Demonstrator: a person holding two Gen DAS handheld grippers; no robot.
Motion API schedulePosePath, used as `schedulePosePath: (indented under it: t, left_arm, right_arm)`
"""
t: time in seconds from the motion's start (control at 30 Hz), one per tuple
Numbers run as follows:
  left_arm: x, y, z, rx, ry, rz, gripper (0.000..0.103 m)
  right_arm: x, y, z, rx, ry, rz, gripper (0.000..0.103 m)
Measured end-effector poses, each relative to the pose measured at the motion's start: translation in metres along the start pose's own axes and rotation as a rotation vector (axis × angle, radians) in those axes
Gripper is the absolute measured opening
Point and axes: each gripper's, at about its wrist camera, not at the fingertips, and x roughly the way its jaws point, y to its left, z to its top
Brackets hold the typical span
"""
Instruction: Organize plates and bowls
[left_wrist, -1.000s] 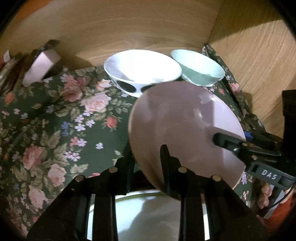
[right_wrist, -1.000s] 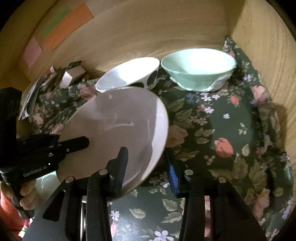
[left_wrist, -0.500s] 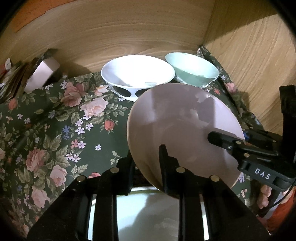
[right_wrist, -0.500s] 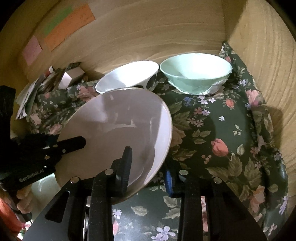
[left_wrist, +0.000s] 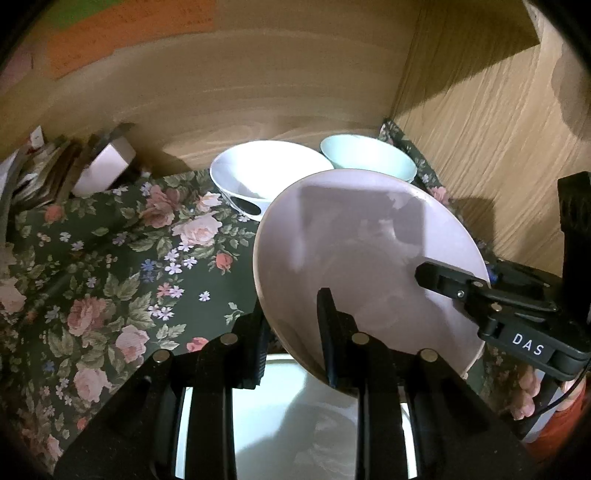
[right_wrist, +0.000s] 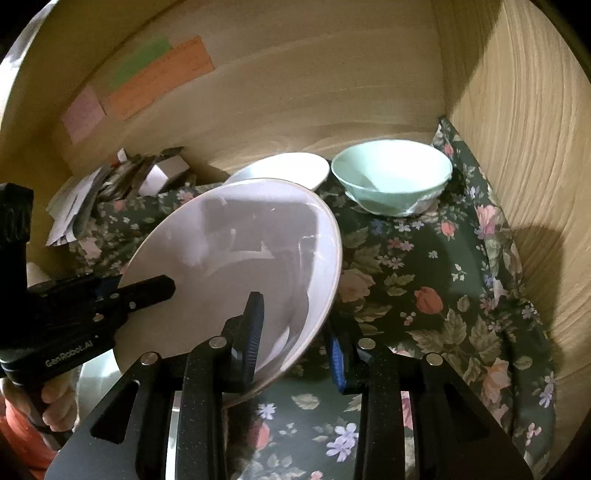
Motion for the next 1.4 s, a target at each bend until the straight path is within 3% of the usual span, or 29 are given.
schedulePosePath:
  t: [0.67,1.4]
  left_arm:
    - [-0.076,0.041,-0.038,-0.078,-0.108,0.038,0.024]
    - [-0.135,0.120,-0.121,-0.262,-0.143,0.176,0.024]
  right_arm:
    - [-0.022,0.075,-0.008,-0.105,-0.037,0.073,0.029]
    - [0.006,0.178,-0.035,-0.254,0.058,0.257,0.028]
